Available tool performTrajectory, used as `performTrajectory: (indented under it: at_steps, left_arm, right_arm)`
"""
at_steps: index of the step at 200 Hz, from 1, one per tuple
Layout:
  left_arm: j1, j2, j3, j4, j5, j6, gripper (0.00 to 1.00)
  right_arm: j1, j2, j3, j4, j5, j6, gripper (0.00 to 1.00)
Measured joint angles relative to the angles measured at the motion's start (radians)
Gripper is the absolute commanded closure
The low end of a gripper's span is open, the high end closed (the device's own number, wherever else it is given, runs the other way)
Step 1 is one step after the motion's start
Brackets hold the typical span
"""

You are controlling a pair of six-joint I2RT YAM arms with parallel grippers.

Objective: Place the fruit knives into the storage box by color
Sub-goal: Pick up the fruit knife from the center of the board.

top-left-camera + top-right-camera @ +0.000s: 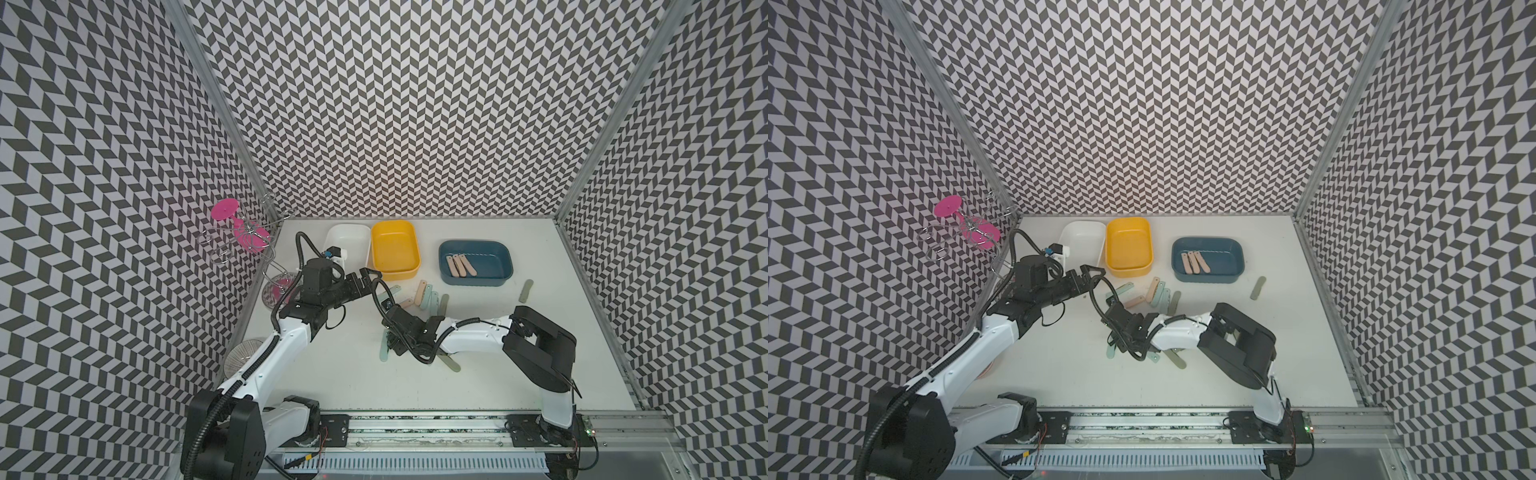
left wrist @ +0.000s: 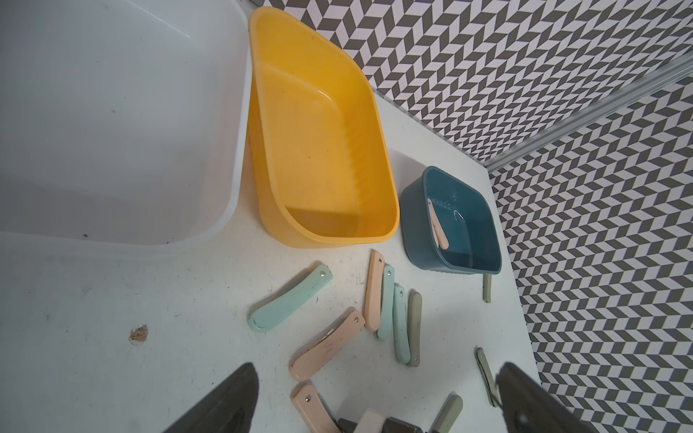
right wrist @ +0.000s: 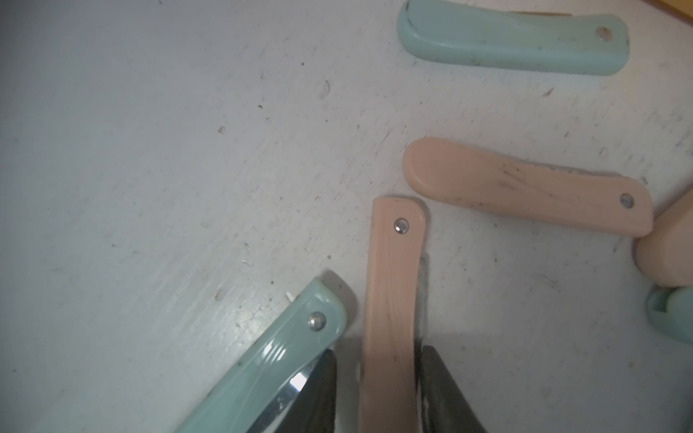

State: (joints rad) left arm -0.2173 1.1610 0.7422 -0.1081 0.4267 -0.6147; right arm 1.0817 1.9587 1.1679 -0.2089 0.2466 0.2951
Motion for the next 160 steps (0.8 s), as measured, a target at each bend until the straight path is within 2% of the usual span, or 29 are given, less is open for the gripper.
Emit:
performTrajectory:
  at_steps: [45, 101, 160]
  left_arm:
    - [0.000, 0.000, 0.000, 0.004, 0.006, -0.008, 0.00]
    - [0.002, 0.000, 0.000, 0.010, 0.010, -0.008, 0.00]
    - [0.002, 0.000, 0.000, 0.016, 0.014, -0.016, 0.00]
  right_arm:
    - [0.003, 0.000, 0.000, -0.003, 0.012, 0.000, 0.75]
    - [0.003, -0.008, 0.000, -0.017, 0.010, 0.003, 0.77]
    - [0.003, -0.102, -0.003, -0.053, 0.018, 0.005, 0.78]
